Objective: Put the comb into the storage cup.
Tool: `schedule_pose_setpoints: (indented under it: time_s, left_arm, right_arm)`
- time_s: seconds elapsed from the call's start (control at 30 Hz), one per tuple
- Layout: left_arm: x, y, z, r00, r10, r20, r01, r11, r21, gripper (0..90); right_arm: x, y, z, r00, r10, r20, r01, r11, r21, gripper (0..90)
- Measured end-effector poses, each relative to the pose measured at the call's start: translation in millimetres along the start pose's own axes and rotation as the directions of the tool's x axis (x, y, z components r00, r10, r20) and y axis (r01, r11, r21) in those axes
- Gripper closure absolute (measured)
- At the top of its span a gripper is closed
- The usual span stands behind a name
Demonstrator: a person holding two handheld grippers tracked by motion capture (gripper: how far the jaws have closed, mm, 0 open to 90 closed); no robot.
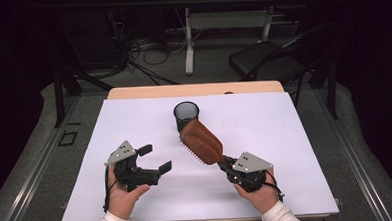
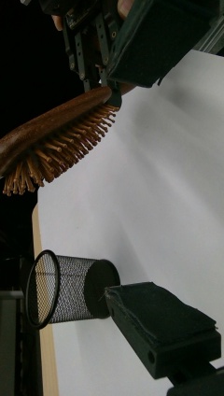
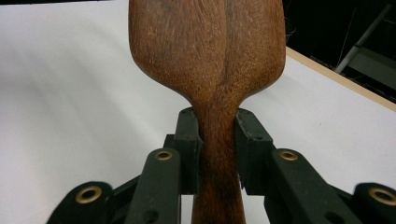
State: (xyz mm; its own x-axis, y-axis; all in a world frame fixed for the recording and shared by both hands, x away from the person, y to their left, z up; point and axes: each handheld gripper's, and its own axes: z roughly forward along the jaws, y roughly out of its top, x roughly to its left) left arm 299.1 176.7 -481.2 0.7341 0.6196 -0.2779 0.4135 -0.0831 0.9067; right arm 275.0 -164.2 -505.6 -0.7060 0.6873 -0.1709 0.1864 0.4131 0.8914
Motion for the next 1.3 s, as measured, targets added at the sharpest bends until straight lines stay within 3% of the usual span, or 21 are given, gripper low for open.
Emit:
schedule_pose_setpoints:
  time_s: [0.93, 1.3]
  left_arm:
    - [-20.5, 21.6, 44.2, 0.9938, -0.046, 0.101, 0.043, 0.9986, 0.031, 0.6]
    - [-22.8, 25.4, 52.1, 0.9900, -0.061, 0.127, 0.057, 0.9977, 0.035, 0.8]
  right_arm:
    - [2.5, 1.0, -0.5, 1.0000, -0.009, -0.002, 0.009, 1.000, -0.012, 72.6]
    - [2.3, 1.1, -0.9, 1.0000, -0.008, 0.002, 0.008, 1.000, -0.016, 72.6]
